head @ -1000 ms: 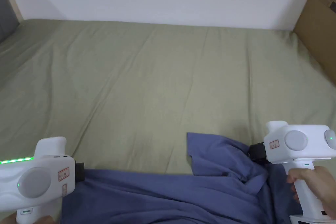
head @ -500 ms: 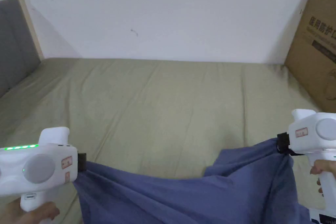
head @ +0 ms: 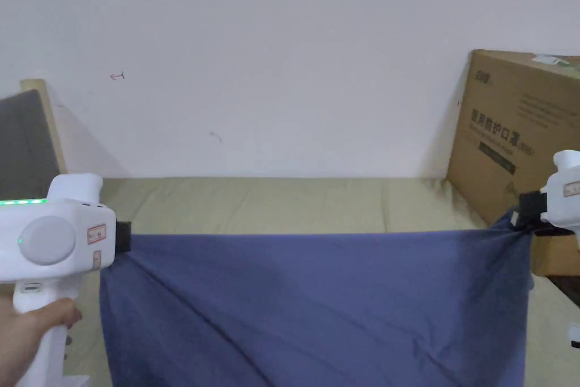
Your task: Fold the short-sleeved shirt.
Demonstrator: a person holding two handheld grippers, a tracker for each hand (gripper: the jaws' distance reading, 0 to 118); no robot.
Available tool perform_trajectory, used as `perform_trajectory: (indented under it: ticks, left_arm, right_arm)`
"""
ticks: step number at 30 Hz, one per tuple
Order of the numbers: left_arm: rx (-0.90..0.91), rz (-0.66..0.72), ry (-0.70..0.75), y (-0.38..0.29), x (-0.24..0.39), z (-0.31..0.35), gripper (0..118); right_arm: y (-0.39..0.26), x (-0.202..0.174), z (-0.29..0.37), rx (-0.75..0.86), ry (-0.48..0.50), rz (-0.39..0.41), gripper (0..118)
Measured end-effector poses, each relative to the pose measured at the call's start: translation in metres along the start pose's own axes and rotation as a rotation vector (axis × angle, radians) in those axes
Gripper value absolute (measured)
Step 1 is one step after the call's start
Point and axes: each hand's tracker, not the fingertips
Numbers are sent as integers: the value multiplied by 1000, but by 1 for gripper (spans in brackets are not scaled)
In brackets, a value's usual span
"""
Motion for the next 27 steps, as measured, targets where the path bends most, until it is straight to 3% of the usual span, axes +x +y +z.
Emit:
perform_trajectory:
  ticks: [4,16,27]
  left_arm:
    - [31,-18,12,41,6,-8,1]
    - [165,-79,90,203,8,-61,1]
    - [343,-48,172,316,-1,-72,1]
  right_arm:
    - [35,5,-5,35,11,-39,2]
    - [192,-39,-46,177,-1,-65,2]
    - [296,-90,4,369,-3,-57,2]
